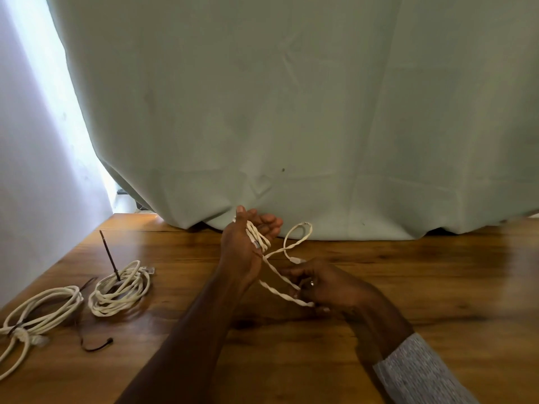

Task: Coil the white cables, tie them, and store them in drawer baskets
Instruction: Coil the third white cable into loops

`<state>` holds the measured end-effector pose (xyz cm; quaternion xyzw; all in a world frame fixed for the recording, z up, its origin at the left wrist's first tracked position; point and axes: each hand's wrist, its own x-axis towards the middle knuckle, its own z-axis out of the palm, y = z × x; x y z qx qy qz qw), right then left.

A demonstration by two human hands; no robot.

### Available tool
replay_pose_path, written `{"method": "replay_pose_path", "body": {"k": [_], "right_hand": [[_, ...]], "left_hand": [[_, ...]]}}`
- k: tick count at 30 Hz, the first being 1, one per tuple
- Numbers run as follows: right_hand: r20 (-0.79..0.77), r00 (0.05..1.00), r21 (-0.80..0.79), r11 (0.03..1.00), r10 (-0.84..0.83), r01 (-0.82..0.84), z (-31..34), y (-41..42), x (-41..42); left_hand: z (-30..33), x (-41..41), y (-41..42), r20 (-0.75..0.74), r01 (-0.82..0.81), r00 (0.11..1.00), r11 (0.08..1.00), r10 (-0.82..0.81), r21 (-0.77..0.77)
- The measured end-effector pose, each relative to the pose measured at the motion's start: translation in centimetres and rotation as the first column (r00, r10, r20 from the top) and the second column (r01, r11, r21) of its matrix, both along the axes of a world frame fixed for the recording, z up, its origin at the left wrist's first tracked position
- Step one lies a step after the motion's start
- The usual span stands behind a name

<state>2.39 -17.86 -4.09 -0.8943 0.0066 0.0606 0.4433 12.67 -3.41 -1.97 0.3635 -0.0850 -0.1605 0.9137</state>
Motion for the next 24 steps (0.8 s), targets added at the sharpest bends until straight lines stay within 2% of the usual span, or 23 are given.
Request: {"method": "replay_pose_path", "body": {"k": [2, 5, 8, 11, 14, 17, 18, 19, 20, 21, 22, 24], "right_hand": [[0.034, 0.999, 0.035, 0.999, -0.014, 0.013, 0.0, 0.1, -0.1], [0.063, 0.998, 0.263, 0.964, 0.026, -0.041, -0.2, 0.3, -0.3], [0.081, 0.995, 0.462, 0.882, 0.063, -0.094, -0.3, 0.5, -0.6], [0.129, 0.99, 0.524, 0.844, 0.055, -0.115, -0.3, 0.8, -0.4], [0.289, 0.957, 0.549, 0.817, 0.016, -0.179, -0.5, 1.1, -0.1], [0.347, 0.938, 0.638, 0.735, -0.008, -0.23, -0.6, 1.7, 0.2], [0.355, 0.935, 0.601, 0.769, -0.015, -0.217, -0.7, 1.9, 0.3], [0.364, 0.931, 0.494, 0.85, -0.009, -0.185, -0.9, 2.1, 0.5], [0.378, 0.926, 0.283, 0.951, 0.011, -0.127, -1.3, 2.3, 0.7], [0.374, 0.926, 0.067, 0.994, 0.057, -0.088, -1.8, 2.7, 0.9], [0.382, 0.919, -0.078, 0.994, 0.098, -0.073, -2.3, 3.2, 1.1], [0.43, 0.897, -0.119, 0.991, 0.101, -0.055, -2.8, 4.2, 1.4]], "left_hand": [[-0.3, -0.2, -0.3, 0.124, -0.092, 0.99, 0.981, 0.071, 0.171], [-1.2, -0.7, -0.8, 0.371, -0.204, 0.926, 0.914, 0.064, 0.352], [-3.1, 0.0, -1.3, 0.61, -0.373, 0.791, 0.83, 0.051, 0.415], [-4.1, 0.4, -1.7, 0.691, -0.511, 0.718, 0.738, 0.084, 0.441], [-4.3, 1.0, -1.7, 0.663, -0.563, 0.728, 0.703, 0.174, 0.434], [-4.4, 1.7, -1.6, 0.558, -0.54, 0.797, 0.686, 0.23, 0.488], [-4.1, 1.7, -1.6, 0.502, -0.509, 0.827, 0.715, 0.253, 0.479], [-4.1, 1.8, -1.7, 0.437, -0.473, 0.857, 0.758, 0.275, 0.45], [-3.9, 1.8, -1.9, 0.368, -0.433, 0.884, 0.804, 0.288, 0.408], [-3.7, 1.8, -2.1, 0.29, -0.389, 0.911, 0.847, 0.294, 0.361], [-3.4, 1.7, -2.4, 0.192, -0.341, 0.937, 0.884, 0.291, 0.321], [-3.0, 1.9, -2.6, -0.006, -0.247, 0.967, 0.937, 0.256, 0.248]]}}
